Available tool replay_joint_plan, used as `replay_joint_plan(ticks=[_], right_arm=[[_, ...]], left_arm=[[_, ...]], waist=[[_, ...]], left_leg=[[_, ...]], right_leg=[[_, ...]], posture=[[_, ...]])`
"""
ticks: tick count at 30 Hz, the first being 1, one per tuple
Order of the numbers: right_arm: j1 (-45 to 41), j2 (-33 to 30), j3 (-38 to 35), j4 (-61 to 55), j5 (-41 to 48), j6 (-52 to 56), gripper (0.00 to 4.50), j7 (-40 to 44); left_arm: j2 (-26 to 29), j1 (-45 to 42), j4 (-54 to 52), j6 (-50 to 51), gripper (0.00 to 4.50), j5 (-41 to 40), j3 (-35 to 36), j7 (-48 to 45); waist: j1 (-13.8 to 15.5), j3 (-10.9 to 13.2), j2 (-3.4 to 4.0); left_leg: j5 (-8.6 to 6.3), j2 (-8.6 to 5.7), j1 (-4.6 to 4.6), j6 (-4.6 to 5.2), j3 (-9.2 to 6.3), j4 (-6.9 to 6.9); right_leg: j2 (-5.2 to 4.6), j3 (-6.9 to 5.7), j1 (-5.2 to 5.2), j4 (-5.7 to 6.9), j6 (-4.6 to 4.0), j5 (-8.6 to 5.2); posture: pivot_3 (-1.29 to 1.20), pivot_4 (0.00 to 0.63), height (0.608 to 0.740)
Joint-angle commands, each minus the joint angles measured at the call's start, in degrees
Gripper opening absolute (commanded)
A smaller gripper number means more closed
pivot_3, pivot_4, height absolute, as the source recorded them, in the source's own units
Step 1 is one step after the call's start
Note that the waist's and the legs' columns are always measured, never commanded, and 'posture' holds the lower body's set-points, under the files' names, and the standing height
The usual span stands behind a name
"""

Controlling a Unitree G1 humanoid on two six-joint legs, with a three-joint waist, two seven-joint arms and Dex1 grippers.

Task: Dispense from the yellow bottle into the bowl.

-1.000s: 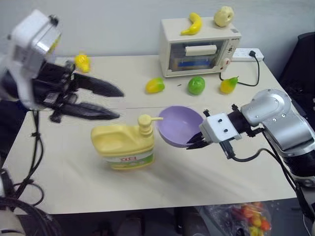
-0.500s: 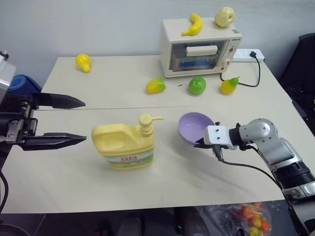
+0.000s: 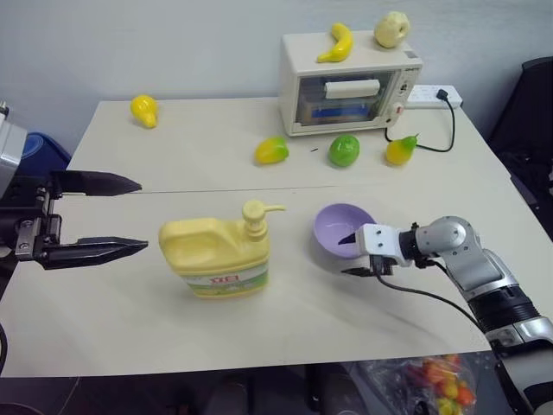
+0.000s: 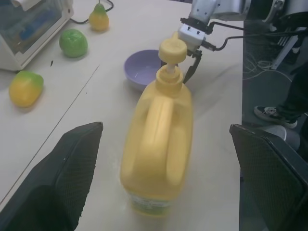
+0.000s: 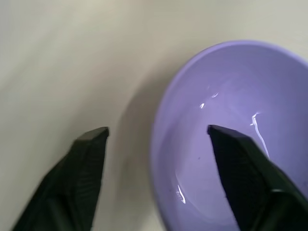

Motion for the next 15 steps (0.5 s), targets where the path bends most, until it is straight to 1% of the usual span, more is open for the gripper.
replay_joint_plan(ticks=[1, 3, 6, 10, 12, 15], right_arm=[[0.3, -6.0, -9.2, -7.1, 10.0, 9.4, 4.46, 4.6], [0.6, -9.9, -13.8, -8.7, 15.6, 16.1, 4.46, 7.4], [1.9, -15.7, -18.7, -8.7, 21.0, 23.3, 4.46, 11.8], [6.9, -22.8, -22.4, -10.2, 25.7, 29.3, 4.46, 18.3], [7.9, -23.5, -23.7, -10.4, 27.0, 30.5, 4.46, 18.3], [8.3, -22.5, -24.5, -10.2, 27.1, 30.8, 4.46, 15.8]], left_arm=[[-0.4, 3.5, 1.8, -1.5, 4.5, 1.7, 5.1, -1.4], [-0.7, 6.4, 2.9, -2.3, 4.5, 3.0, 7.2, -2.1], [-1.3, 9.5, 5.0, -3.2, 4.5, 4.4, 10.0, -2.5], [-2.2, 14.5, 7.5, -3.9, 4.5, 6.4, 13.7, -4.1], [-3.0, 17.6, 7.9, -4.2, 4.5, 7.2, 15.5, -4.9], [-5.0, 22.5, 7.1, -5.8, 4.5, 8.8, 16.7, -6.3]], waist=[[0.1, 0.0, 0.05], [0.1, 0.1, 0.12], [0.3, 0.1, 0.12], [0.2, 0.1, 0.13], [0.0, 0.1, 0.15], [-0.3, 0.1, 0.18]], left_leg=[[0.0, 0.0, -0.01, 0.0, 0.0, 0.0], [-0.02, 0.02, -0.03, 0.03, -0.01, -0.02], [-0.05, 0.02, -0.01, 0.09, -0.03, -0.03], [-0.12, 0.03, 0.05, 0.16, 0.01, -0.05], [-0.16, 0.04, 0.1, 0.23, 0.12, -0.06], [-0.18, 0.08, 0.29, 0.25, 0.44, -0.1]], right_leg=[[0.0, 0.0, 0.0, -0.01, 0.0, 0.0], [-0.02, -0.01, 0.01, -0.08, 0.0, 0.0], [-0.02, -0.07, 0.09, -0.15, -0.01, 0.0], [-0.02, -0.07, 0.14, -0.19, -0.02, -0.01], [-0.08, -0.04, 0.13, -0.17, -0.02, -0.01], [-0.08, 0.16, 0.12, -0.1, -0.02, -0.01]], posture=[[0.0, 0.15, 0.74], [0.0, 0.15, 0.74], [0.0, 0.15, 0.74], [0.0, 0.15, 0.74], [0.0, 0.15, 0.74], [0.0, 0.15, 0.74]])
